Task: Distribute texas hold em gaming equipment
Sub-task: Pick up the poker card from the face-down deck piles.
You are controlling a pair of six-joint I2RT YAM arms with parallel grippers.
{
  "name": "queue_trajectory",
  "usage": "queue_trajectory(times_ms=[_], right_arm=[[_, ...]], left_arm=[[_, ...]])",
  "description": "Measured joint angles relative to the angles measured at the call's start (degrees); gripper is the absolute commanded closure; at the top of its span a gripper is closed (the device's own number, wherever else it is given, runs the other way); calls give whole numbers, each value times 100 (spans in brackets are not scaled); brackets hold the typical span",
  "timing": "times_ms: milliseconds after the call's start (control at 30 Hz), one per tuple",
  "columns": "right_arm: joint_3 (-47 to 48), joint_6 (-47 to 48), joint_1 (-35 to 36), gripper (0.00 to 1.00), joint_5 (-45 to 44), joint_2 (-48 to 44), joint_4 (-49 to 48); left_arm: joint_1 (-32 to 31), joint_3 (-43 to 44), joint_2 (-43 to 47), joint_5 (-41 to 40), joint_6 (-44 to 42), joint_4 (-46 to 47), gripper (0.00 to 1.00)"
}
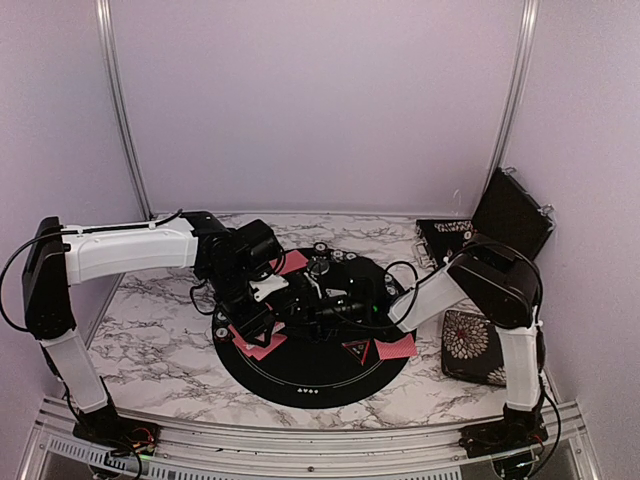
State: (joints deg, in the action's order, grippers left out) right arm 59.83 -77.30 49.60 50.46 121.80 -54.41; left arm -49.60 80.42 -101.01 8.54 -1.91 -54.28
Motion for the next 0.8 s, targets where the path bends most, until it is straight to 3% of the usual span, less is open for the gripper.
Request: queue_trajectory(times_ms=[300, 800], right_arm=[[15, -66, 4, 58, -63, 103, 7], [15, 212, -20, 63, -216, 0, 280]], left_arm=[[0, -35, 35, -2, 0, 0, 45], [0, -87, 37, -4, 0, 9, 45]])
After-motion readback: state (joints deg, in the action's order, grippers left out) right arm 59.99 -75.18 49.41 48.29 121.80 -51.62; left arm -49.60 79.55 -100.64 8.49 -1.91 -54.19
